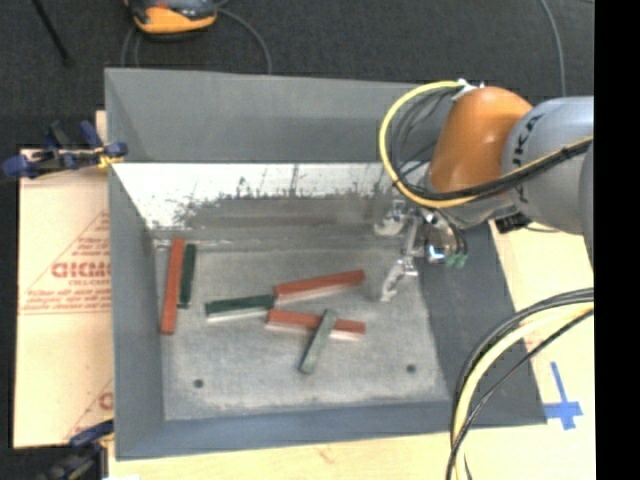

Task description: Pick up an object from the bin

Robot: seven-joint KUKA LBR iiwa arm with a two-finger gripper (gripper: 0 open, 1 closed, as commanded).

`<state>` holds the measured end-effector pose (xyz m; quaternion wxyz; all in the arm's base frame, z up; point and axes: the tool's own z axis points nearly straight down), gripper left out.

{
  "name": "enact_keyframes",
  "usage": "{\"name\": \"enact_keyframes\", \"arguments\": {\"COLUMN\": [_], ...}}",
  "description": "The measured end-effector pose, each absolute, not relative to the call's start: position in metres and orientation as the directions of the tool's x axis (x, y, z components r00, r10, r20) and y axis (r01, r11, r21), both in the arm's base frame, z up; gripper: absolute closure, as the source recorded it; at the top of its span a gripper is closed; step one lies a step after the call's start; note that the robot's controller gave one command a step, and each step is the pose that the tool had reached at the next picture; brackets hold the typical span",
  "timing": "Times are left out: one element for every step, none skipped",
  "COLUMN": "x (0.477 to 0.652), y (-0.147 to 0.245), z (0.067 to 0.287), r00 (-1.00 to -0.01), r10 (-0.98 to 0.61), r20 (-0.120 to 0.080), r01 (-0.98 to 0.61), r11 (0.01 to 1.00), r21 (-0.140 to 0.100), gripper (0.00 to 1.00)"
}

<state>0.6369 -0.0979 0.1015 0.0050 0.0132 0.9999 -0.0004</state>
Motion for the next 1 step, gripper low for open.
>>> {"name": "enact_keyframes", "arguments": {"x": [0.6351], "y": [-0.0632], "z": [0.0801], "r00": [-0.996], "r10": [-0.087], "r20": [0.000], "r01": [-0.087], "r11": [0.996], "r21": [-0.002], "gripper": [1.00]}}
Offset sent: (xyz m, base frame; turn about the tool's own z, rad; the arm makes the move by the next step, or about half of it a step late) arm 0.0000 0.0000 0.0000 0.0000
